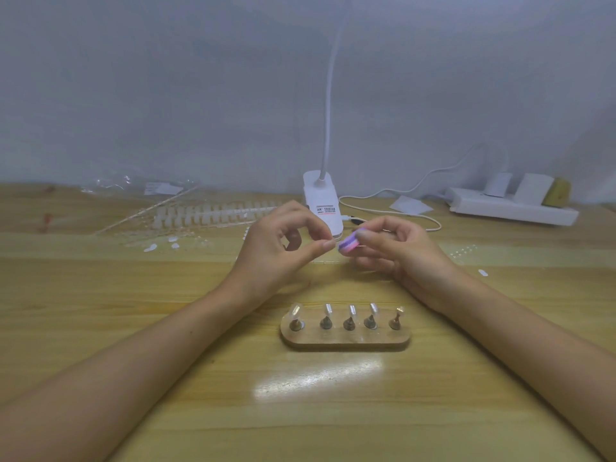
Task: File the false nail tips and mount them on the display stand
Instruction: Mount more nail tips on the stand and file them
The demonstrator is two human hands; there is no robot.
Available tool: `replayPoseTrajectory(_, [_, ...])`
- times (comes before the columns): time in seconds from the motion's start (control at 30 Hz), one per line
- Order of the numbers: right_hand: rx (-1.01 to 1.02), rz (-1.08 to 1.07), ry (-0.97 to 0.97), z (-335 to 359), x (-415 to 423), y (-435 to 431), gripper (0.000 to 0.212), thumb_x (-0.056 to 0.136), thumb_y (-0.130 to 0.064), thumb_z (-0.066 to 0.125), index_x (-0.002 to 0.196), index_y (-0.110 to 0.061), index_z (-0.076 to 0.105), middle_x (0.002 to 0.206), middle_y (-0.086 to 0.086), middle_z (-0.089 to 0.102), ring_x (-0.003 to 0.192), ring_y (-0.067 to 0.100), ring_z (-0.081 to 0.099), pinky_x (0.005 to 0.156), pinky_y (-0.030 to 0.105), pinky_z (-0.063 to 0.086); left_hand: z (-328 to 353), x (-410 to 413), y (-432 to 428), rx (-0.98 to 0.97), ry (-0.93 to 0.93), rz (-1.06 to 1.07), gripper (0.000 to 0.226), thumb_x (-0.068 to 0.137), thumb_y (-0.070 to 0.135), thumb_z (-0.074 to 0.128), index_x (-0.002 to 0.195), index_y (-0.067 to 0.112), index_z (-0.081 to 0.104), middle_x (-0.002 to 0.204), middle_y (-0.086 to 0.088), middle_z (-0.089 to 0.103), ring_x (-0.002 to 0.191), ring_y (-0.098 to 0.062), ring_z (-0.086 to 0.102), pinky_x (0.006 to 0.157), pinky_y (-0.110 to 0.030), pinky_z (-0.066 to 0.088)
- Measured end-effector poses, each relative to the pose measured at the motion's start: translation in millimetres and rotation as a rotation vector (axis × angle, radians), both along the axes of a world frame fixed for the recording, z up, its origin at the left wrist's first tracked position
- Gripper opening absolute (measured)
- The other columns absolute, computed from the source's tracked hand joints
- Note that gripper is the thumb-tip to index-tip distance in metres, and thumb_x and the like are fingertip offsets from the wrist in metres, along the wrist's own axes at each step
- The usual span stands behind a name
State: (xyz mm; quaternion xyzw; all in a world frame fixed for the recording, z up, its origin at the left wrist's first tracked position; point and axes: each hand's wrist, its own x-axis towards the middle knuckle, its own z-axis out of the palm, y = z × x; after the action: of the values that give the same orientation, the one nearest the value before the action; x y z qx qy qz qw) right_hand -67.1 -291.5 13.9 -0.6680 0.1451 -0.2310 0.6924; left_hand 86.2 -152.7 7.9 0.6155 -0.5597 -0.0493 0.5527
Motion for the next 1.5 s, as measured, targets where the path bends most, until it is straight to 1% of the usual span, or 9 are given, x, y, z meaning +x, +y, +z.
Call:
replayPoseTrajectory(0.33, [-0.077, 0.132, 0.091, -0.8, 1.2, 1.2, 0.023, 0.080, -0.020, 0.075, 0.096, -0.006, 0.065, 0.098, 0.019, 0.075, 0.092, 0.026, 0.074, 0.081, 0.032, 0.060, 0.3, -1.9, -0.3, -0.005, -0.040, -0.030, 0.020, 0.082, 0.011, 0.078, 0.075, 0.027, 0.067, 0.087, 0.007, 0.061, 0.062, -0.002, 0.046, 0.062, -0.010, 0.037])
replayPoseTrajectory(0.5, [0.025, 0.029, 0.030, 0.5, 1.8, -2.7, 0.025, 0.079, -0.020, 0.072, 0.097, -0.005, 0.062, 0.096, 0.017, 0.076, 0.090, 0.022, 0.075, 0.072, 0.023, 0.058, 0.8, -2.4, 0.6, 0.005, -0.035, -0.043, 0.016, 0.082, 0.013, 0.078, 0.075, 0.023, 0.068, 0.087, 0.009, 0.060, 0.062, -0.002, 0.045, 0.060, -0.008, 0.035])
replayPoseTrajectory(0.77, [-0.074, 0.178, 0.092, -0.3, 1.1, -0.9, 0.019, 0.081, -0.016, 0.075, 0.094, -0.007, 0.064, 0.098, 0.020, 0.075, 0.090, 0.025, 0.074, 0.078, 0.030, 0.059, 0.8, -3.7, 0.2, 0.000, -0.080, -0.037, 0.015, 0.083, 0.009, 0.076, 0.077, 0.020, 0.067, 0.087, 0.008, 0.060, 0.066, -0.004, 0.049, 0.061, -0.007, 0.036])
replayPoseTrajectory(0.9, [-0.011, 0.045, 0.030, -0.9, 1.4, -3.3, 0.019, 0.081, -0.015, 0.072, 0.096, -0.005, 0.064, 0.096, 0.018, 0.075, 0.087, 0.022, 0.074, 0.076, 0.028, 0.059, 1.0, -4.0, 0.2, 0.012, -0.088, -0.052, 0.013, 0.084, 0.010, 0.076, 0.077, 0.019, 0.068, 0.087, 0.007, 0.060, 0.066, -0.003, 0.048, 0.061, -0.007, 0.036])
replayPoseTrajectory(1.0, [-0.090, 0.189, 0.102, -1.2, 0.9, -0.8, 0.014, 0.082, -0.016, 0.074, 0.093, -0.010, 0.067, 0.098, 0.019, 0.075, 0.090, 0.024, 0.074, 0.079, 0.029, 0.059, 1.0, -4.0, 0.1, 0.007, -0.100, -0.043, 0.016, 0.084, 0.009, 0.075, 0.077, 0.021, 0.067, 0.086, 0.008, 0.059, 0.066, -0.001, 0.049, 0.060, -0.005, 0.035])
replayPoseTrajectory(1.13, [-0.010, 0.051, 0.035, -1.2, 1.7, -4.4, 0.024, 0.081, -0.018, 0.072, 0.099, -0.004, 0.064, 0.097, 0.017, 0.076, 0.090, 0.022, 0.074, 0.075, 0.026, 0.058, 0.0, -3.2, -0.2, 0.021, -0.082, -0.026, 0.015, 0.083, 0.011, 0.076, 0.077, 0.020, 0.067, 0.087, 0.009, 0.060, 0.065, -0.003, 0.048, 0.061, -0.006, 0.035])
replayPoseTrajectory(1.23, [-0.079, 0.175, 0.100, -1.2, 1.7, -1.6, 0.017, 0.082, -0.017, 0.074, 0.094, -0.007, 0.066, 0.097, 0.018, 0.075, 0.090, 0.022, 0.074, 0.078, 0.027, 0.058, 0.1, -4.0, 0.0, 0.023, -0.095, -0.027, 0.014, 0.083, 0.009, 0.076, 0.077, 0.018, 0.068, 0.086, 0.008, 0.060, 0.065, -0.004, 0.049, 0.060, -0.006, 0.035])
replayPoseTrajectory(1.37, [-0.004, 0.060, 0.041, -0.4, 1.0, -4.9, 0.020, 0.082, -0.017, 0.071, 0.096, -0.004, 0.064, 0.098, 0.019, 0.075, 0.092, 0.024, 0.073, 0.078, 0.027, 0.058, 1.2, -3.7, -0.3, 0.014, -0.080, -0.033, 0.016, 0.083, 0.009, 0.076, 0.077, 0.020, 0.067, 0.086, 0.008, 0.060, 0.065, -0.004, 0.049, 0.061, -0.006, 0.036])
replayPoseTrajectory(1.5, [-0.068, 0.162, 0.087, -1.7, 2.2, -1.9, 0.018, 0.083, -0.015, 0.072, 0.096, -0.004, 0.065, 0.096, 0.019, 0.075, 0.090, 0.024, 0.074, 0.079, 0.028, 0.059, 0.1, -3.3, 0.2, 0.031, -0.101, -0.056, 0.013, 0.083, 0.007, 0.075, 0.078, 0.016, 0.068, 0.087, 0.007, 0.060, 0.065, -0.004, 0.049, 0.063, -0.008, 0.036])
